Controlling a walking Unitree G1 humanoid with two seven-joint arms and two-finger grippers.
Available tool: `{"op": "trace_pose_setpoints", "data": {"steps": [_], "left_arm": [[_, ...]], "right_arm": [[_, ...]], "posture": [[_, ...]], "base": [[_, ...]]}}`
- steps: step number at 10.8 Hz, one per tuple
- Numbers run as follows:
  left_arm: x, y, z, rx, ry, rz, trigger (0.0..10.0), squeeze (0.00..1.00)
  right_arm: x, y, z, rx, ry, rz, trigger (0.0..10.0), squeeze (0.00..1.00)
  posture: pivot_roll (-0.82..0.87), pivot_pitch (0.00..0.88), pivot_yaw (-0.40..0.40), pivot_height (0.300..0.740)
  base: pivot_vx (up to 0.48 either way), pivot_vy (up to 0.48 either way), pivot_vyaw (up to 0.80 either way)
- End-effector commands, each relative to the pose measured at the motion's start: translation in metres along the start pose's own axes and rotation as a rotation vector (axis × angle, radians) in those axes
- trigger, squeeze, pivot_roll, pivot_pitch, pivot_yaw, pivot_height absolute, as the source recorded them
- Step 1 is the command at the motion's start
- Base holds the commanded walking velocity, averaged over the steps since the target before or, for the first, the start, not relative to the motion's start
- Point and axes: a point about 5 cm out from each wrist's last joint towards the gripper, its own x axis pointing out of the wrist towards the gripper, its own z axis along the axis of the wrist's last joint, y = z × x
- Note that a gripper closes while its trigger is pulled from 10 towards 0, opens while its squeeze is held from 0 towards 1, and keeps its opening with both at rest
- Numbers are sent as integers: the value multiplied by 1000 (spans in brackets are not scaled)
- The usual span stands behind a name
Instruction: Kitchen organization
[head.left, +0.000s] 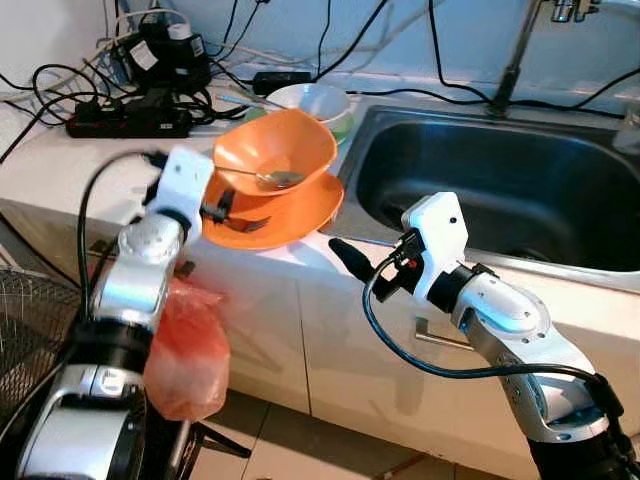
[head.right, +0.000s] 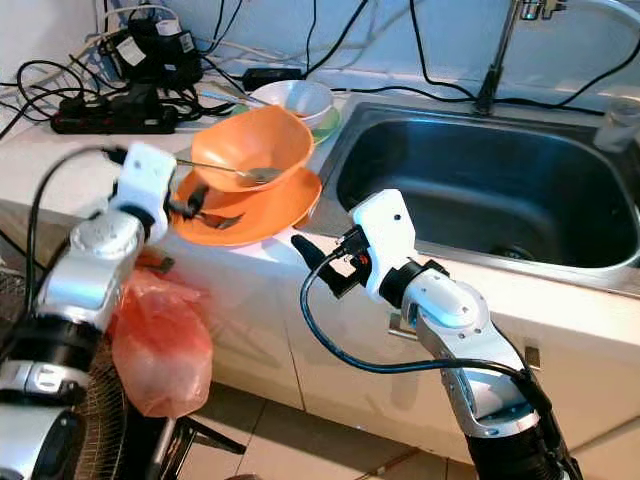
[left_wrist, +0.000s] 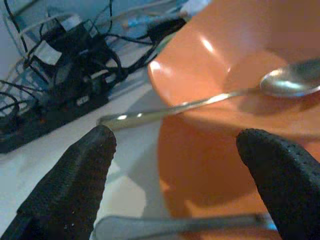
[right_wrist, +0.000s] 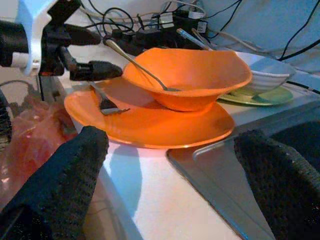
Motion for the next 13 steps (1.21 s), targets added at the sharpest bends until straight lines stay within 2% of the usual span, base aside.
{"op": "trace_pose_setpoints", "data": {"steps": [1,2,3,5,7,8,9,11,13], "left_arm": [[1,9,12,-1,-43,36,10000,0],[1,13,14,-12,-36,52,10000,0],[-1,15,18,-67,-17,80,10000,0],[-8,11,22,-161,-21,128,10000,0],[-22,10,18,-303,2,271,10000,0],[-23,10,16,-322,13,287,10000,0],[-26,2,7,-384,61,308,10000,0],[-26,-4,0,-429,106,314,10000,0],[-20,-8,-6,-523,145,310,10000,0]], "right_arm": [[1,-4,4,-17,-19,-24,10000,0],[1,-5,4,-18,-21,-29,10000,0],[1,-5,4,-19,-21,-32,10000,0],[2,-7,4,-21,-23,-34,10000,0],[5,-8,4,-26,-25,-22,10000,0],[6,-9,4,-27,-24,-22,10000,0],[6,-10,5,-31,-24,-18,10000,0],[6,-11,4,-36,-23,-17,10000,0],[4,-12,5,-40,-21,-20,10000,0]], "posture": [[-8,0,67,740],[-10,0,69,740],[-9,0,69,740],[4,0,65,740],[23,0,47,740],[26,0,43,740],[23,0,38,740],[16,0,36,740],[7,0,36,740]], "base": [[0,0,0],[0,0,0],[0,0,0],[0,0,0],[0,0,0],[0,0,0],[0,0,0],[0,0,0],[0,0,0]]}}
